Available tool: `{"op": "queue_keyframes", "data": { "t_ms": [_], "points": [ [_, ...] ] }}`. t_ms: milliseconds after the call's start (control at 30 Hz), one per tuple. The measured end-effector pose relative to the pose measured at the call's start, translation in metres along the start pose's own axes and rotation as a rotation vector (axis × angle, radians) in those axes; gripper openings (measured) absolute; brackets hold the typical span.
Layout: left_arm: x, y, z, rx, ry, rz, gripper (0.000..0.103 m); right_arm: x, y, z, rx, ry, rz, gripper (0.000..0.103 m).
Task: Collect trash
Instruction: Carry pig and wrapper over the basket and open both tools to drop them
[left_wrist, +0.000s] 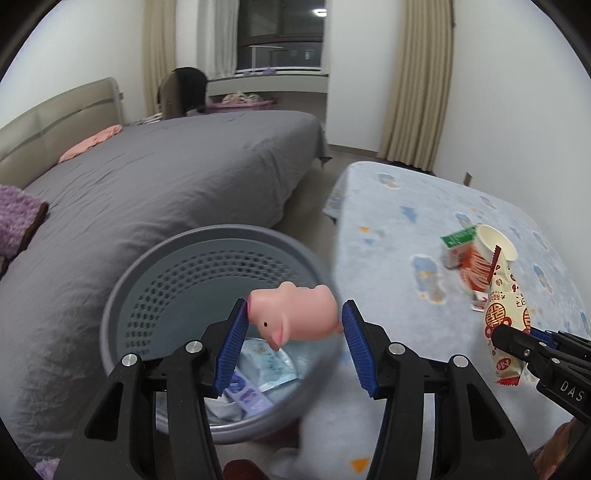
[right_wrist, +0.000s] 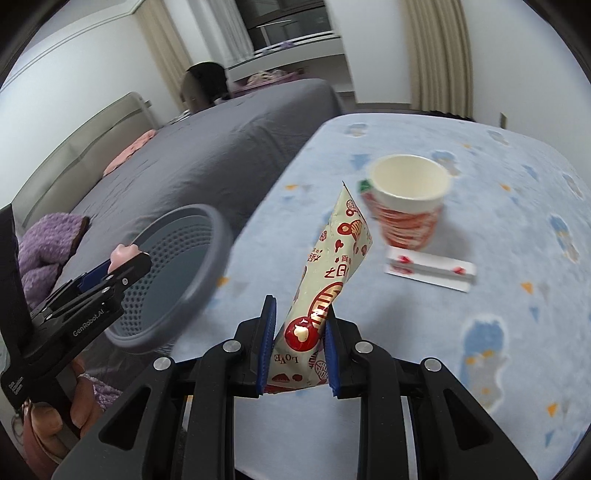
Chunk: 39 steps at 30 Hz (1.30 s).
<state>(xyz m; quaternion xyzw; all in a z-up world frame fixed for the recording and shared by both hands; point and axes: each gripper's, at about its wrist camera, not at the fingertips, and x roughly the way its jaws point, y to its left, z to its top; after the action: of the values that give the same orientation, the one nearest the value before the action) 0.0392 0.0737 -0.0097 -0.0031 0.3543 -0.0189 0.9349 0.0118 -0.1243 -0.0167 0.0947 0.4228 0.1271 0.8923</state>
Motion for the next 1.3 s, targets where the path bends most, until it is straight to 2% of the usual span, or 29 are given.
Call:
{"op": "queue_keyframes", "data": {
  "t_ms": [167, 400, 767, 1033, 1100, 1133, 1167, 1233, 1300],
  "points": [
    [0.0, 0.041, 0.0, -0.066, 0.021, 0.046, 0.051, 0.02, 0.035, 0.017, -0.065, 0.012, 0.052, 0.024],
    [0.005, 0.072, 0.005, -0.094, 0.022, 0.109, 0.051, 0.05, 0.072, 0.038, -0.132, 0.032, 0.129, 0.024],
    [0.034, 0.099, 0.003, -0.141, 0.097, 0.169, 0.052, 0.1, 0.118, 0.057, -0.229, 0.101, 0.236, 0.024],
    [0.04, 0.108, -0.001, -0.159, 0.112, 0.184, 0.052, 0.117, 0.132, 0.059, -0.264, 0.127, 0.275, 0.024],
    [0.04, 0.11, -0.001, -0.164, 0.113, 0.184, 0.056, 0.118, 0.133, 0.059, -0.266, 0.127, 0.277, 0.025],
    [0.039, 0.11, -0.001, -0.165, 0.112, 0.187, 0.062, 0.118, 0.132, 0.059, -0.265, 0.126, 0.278, 0.03],
    [0.039, 0.111, 0.0, -0.167, 0.11, 0.191, 0.065, 0.118, 0.133, 0.059, -0.262, 0.124, 0.28, 0.042],
    [0.037, 0.112, -0.001, -0.173, 0.104, 0.194, 0.072, 0.115, 0.131, 0.059, -0.255, 0.11, 0.282, 0.053],
    [0.036, 0.113, -0.001, -0.177, 0.104, 0.199, 0.073, 0.113, 0.131, 0.06, -0.253, 0.102, 0.276, 0.053]
  ]
}}
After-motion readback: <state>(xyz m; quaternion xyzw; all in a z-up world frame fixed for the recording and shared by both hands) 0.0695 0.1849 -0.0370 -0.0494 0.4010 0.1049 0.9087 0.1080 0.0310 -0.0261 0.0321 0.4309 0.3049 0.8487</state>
